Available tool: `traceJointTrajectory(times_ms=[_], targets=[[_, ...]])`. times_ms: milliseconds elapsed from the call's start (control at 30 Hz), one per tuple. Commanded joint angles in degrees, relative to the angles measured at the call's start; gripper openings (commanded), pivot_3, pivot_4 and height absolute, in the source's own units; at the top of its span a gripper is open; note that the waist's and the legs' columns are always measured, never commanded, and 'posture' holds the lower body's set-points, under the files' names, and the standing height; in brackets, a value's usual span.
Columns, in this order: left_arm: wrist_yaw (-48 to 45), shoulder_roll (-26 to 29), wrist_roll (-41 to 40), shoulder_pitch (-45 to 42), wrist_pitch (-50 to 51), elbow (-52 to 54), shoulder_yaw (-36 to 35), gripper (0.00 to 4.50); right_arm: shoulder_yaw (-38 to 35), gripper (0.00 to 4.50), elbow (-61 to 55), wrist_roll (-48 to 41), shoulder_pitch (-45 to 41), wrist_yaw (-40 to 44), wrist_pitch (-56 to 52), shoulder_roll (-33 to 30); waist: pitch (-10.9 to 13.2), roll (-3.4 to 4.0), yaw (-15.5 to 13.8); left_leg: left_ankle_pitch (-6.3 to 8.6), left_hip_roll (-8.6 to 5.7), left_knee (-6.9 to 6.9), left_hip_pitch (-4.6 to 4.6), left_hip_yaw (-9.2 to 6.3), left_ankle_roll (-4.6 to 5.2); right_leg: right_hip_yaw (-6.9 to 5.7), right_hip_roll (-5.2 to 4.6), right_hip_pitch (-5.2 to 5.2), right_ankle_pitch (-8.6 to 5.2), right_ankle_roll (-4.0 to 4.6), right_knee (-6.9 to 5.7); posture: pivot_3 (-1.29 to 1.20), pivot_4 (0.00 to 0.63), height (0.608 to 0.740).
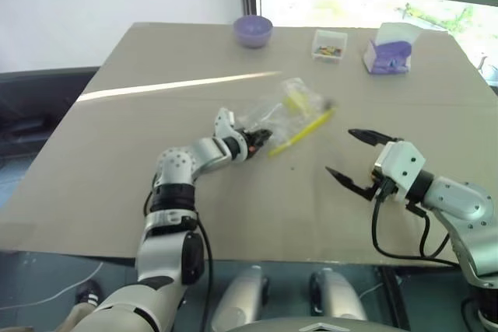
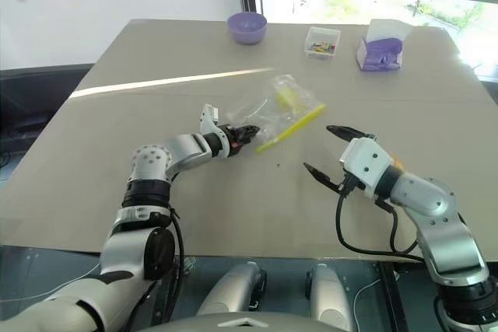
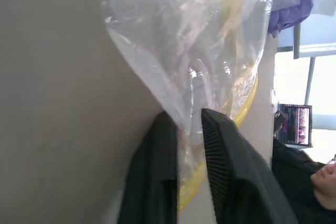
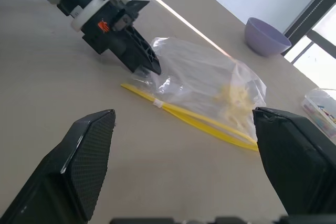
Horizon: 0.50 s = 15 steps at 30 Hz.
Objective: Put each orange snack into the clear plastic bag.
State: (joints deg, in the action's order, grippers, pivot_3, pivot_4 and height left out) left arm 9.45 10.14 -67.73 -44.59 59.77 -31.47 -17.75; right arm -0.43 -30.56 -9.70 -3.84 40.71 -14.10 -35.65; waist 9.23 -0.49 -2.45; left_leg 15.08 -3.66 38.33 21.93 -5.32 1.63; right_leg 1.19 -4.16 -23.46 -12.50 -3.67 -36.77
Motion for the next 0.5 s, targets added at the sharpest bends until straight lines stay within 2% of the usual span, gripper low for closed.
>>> traceJointTrajectory(times_ms=[33, 233, 500], targets=[[-0.7, -1.8, 0.9, -0.3, 0.8, -4.4, -2.9, 0.06, -1.2, 4.50, -2.3, 0.0, -0.4, -0.9, -0.2, -0.5, 0.0, 0.03, 0.2, 0.00, 0.00, 0.00, -0.02, 0.01, 0.00, 0.00, 0.00, 0.01, 0.00, 0.00, 0.00, 0.00, 0.150, 0.740], [2.0, -1.8, -5.7, -0.8, 6.1, -0.2, -11.5, 0.06, 4.1, 4.50, 4.8, 7.5, -4.1, -2.5, 6.0, 0.4, 0.0, -0.07, 0.7, -0.02, 0.07, 0.00, 0.02, 0.00, -0.04, 0.00, 0.05, -0.06, 0.00, -0.01, -0.01, 0.00, 0.150, 0.740], [10.5, -3.0, -15.7, -0.2, 9.7, 8.4, -16.6, 0.06, 14.1, 4.50, 34.6, 21.2, -21.2, -9.3, 20.3, 7.3, 0.3, -0.36, 2.2, -0.03, 0.13, -0.09, 0.06, 0.09, -0.07, 0.11, 0.08, -0.24, 0.01, 0.02, -0.04, 0.00, 0.150, 0.740]])
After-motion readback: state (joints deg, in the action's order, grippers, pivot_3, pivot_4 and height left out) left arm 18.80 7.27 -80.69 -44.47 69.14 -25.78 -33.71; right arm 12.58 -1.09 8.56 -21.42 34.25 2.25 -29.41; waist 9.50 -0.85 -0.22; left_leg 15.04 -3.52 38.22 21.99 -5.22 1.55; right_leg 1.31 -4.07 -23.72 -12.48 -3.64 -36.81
